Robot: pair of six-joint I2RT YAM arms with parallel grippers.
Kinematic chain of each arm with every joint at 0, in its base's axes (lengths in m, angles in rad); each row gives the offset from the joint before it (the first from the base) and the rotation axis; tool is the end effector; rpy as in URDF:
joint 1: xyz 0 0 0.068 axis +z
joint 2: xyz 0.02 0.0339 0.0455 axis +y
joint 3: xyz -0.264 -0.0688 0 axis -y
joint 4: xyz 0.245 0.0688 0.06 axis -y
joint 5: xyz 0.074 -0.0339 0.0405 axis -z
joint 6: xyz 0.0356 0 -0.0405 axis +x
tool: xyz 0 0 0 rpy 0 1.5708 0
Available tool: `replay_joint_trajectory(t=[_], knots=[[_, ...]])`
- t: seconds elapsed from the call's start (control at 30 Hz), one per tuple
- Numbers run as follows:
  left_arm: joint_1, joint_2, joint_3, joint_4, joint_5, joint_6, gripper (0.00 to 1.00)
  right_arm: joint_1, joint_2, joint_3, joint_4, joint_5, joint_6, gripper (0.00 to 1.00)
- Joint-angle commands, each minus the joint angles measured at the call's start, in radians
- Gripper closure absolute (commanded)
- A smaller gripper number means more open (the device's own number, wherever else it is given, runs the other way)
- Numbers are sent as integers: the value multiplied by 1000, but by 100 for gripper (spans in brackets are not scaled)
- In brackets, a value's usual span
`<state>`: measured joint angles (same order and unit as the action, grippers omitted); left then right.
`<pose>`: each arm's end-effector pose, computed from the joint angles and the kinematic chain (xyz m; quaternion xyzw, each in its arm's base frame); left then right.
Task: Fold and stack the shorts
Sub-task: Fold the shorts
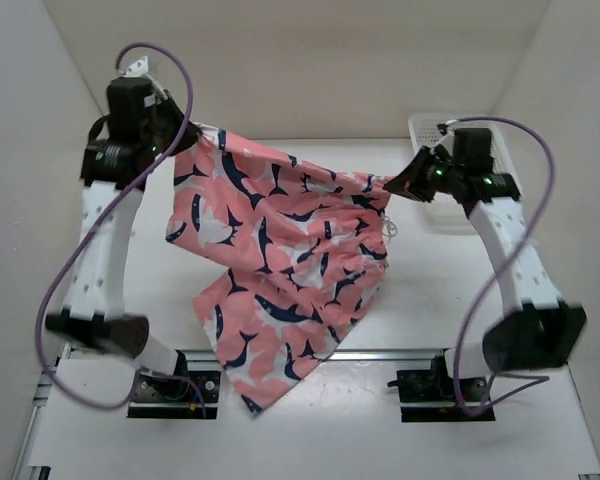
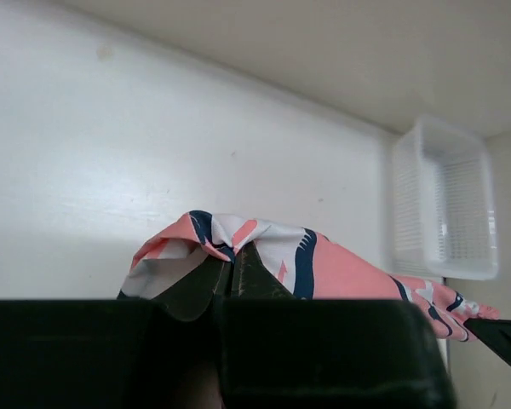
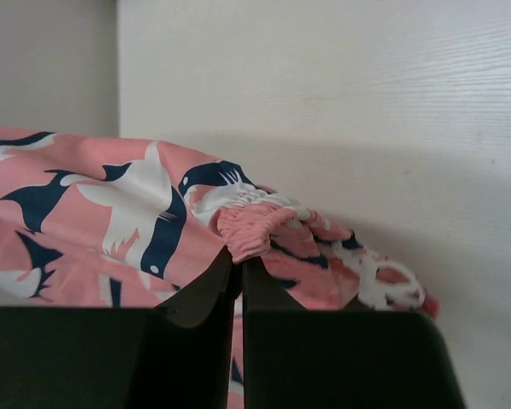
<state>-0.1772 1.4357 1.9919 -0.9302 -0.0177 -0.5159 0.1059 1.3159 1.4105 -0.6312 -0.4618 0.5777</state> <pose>0.2588 -0.0457 0.5154 -0.1442 0.8135 -0.1844 0.5323 0.2794 0.0457 0.3977 0.0878 0.8492 0.3487 0.3867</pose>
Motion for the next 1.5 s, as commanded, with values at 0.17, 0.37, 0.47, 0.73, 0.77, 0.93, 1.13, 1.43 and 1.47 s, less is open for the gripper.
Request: replay_joint_trajectory(t=[0.17, 0.37, 0.47, 0.73, 0.77, 0.93, 1.13, 1.43, 1.47], knots=[[114, 368, 120, 62, 38, -4, 90, 6, 483, 237, 111, 124, -44, 100], [146, 560, 303, 53, 68, 5, 90, -3, 762, 539, 64, 103, -35, 100], [147, 571, 305, 44, 107, 5, 90, -12, 826, 625, 10, 74, -64, 100], [116, 170, -216, 34, 94, -38, 90, -12, 564, 263, 63, 113, -90, 100], [104, 123, -272, 34, 104, -50, 90, -12, 513, 189, 74, 114, -90, 100], [61, -120, -623, 34, 223, -98, 90, -24, 383, -48, 65, 172, -134, 100], [12, -326, -951, 24, 248, -140, 90, -25, 214, -273, 65, 305, -104, 100], [-70, -411, -1182, 14, 225, -259, 51, -15, -89, -614, 67, 362, -56, 68], [-70, -422, -1196, 14, 225, -259, 37, -6, -99, -633, 67, 350, -67, 62]])
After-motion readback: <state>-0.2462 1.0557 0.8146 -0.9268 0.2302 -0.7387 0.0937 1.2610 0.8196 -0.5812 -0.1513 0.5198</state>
